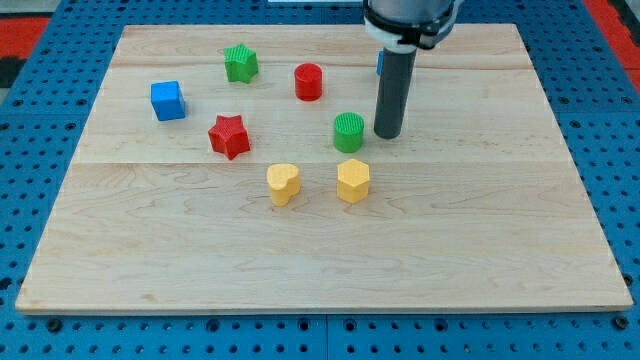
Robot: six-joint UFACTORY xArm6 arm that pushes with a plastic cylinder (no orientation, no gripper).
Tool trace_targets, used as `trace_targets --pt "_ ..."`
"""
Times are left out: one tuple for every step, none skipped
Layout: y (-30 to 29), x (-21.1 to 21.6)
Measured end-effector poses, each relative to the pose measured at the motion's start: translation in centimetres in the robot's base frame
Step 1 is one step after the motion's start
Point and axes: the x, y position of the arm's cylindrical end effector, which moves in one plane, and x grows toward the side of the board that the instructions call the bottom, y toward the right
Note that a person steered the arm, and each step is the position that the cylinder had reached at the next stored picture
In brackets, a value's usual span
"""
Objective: Slide the green circle towards the bottom right of the board
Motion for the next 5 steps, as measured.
trace_targets --pt "-1.9 -4.7" --pt "-6.9 -7.0" --pt "-13.7 -3.8" --pt "-13.4 -1.5" --pt "-9.1 -1.5"
